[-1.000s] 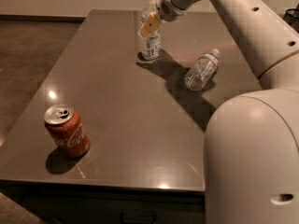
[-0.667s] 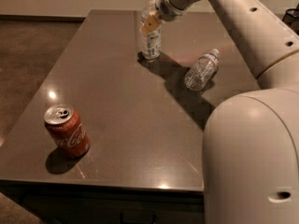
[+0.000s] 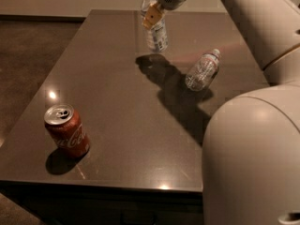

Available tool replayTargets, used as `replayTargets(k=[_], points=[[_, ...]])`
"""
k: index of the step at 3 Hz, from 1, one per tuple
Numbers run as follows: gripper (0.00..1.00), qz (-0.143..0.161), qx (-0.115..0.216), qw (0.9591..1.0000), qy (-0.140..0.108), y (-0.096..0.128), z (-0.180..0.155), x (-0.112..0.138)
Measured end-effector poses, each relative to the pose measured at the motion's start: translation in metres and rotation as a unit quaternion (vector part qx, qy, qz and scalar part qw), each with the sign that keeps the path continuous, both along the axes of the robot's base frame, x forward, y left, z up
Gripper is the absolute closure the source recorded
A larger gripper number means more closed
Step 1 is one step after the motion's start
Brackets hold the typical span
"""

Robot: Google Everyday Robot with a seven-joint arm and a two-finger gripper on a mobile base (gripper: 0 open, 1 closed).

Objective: Knock blue plastic bottle over

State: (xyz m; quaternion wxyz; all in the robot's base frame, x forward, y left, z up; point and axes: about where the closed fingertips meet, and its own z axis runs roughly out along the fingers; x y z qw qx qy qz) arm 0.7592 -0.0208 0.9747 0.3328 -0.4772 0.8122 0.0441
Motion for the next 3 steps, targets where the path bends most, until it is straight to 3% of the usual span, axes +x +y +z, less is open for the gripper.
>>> replayTargets(k=[1, 2, 3], points=[[1.0, 0.056, -0.079, 0.9952, 0.017, 0.01, 0.009, -0.022], [1.0, 0.119, -0.153, 0.9797, 0.051, 0.023, -0.002, -0.038], [1.0, 0.165, -0.2, 0.9637, 0.067, 0.036, -0.015, -0.039]])
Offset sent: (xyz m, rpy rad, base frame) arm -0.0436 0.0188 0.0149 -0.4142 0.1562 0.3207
